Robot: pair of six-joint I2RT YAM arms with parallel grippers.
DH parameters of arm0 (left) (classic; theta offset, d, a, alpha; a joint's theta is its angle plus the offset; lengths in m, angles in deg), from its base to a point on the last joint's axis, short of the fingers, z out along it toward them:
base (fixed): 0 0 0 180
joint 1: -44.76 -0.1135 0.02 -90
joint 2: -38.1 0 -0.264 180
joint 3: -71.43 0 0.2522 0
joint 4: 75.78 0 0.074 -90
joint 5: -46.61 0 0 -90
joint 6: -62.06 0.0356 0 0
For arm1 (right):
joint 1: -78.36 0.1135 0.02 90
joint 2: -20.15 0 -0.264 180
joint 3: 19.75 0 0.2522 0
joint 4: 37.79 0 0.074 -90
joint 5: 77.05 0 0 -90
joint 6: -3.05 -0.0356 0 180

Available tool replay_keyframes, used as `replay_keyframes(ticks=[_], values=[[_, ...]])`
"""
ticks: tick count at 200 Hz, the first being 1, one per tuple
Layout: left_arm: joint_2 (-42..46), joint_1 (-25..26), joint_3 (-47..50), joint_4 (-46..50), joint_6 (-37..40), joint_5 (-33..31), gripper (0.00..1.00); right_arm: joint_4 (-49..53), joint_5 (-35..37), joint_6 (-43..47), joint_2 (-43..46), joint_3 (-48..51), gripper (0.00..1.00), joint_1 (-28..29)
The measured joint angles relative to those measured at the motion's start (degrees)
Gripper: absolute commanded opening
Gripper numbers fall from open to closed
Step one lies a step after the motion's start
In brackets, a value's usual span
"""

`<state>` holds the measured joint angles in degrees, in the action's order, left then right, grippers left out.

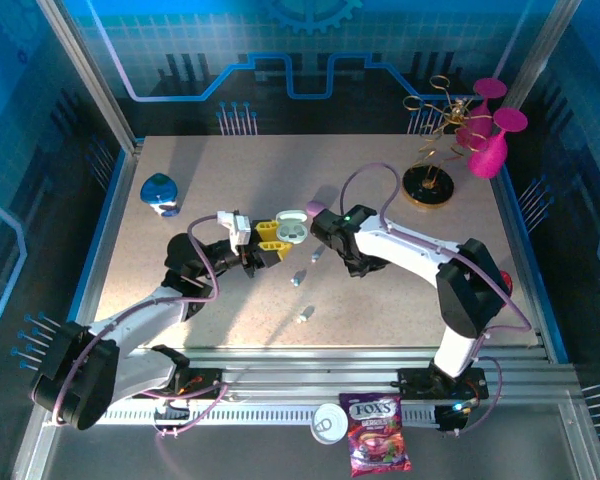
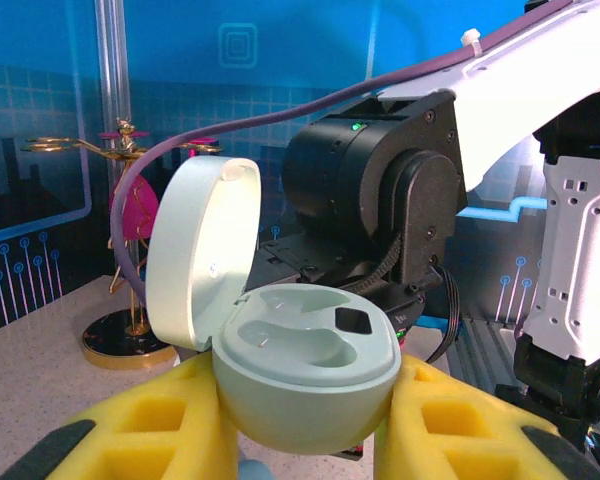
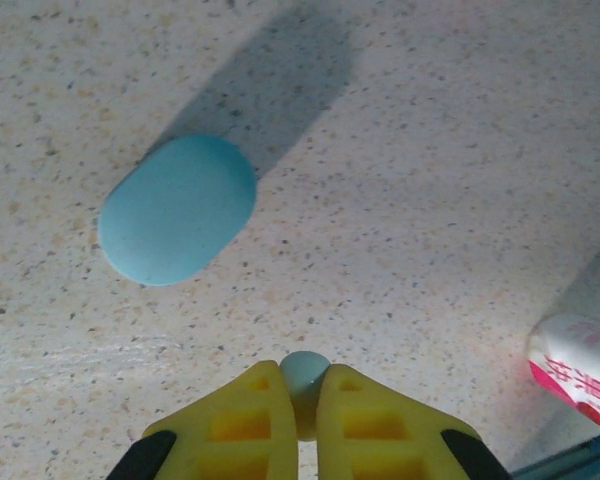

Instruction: Insert the wireless bluetooth earbuds into the charging case

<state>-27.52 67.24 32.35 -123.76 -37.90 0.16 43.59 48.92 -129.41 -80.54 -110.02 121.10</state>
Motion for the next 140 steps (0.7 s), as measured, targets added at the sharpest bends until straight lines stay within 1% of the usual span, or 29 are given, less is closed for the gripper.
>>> replay_keyframes(ticks=[30,78,123,140], values=[[0.39,0.0,0.0,0.0,0.0,-0.24,0.2,4.37,1.73,-2.51,-2.43,-3.23,0.07,0.0],[0.44,-0.04,0.0,0.0,0.02,-0.26,0.2,8.87,2.05,-4.96,-5.35,-7.23,0.07,0.0],[0.44,-0.04,0.11,0.04,0.28,-0.26,0.2,10.14,2.4,-5.11,-5.73,-8.15,0.05,0.0],[0.31,-0.04,0.11,0.02,1.07,-0.31,0.2,9.4,1.49,-4.81,-4.98,-8.13,0.05,0.0]])
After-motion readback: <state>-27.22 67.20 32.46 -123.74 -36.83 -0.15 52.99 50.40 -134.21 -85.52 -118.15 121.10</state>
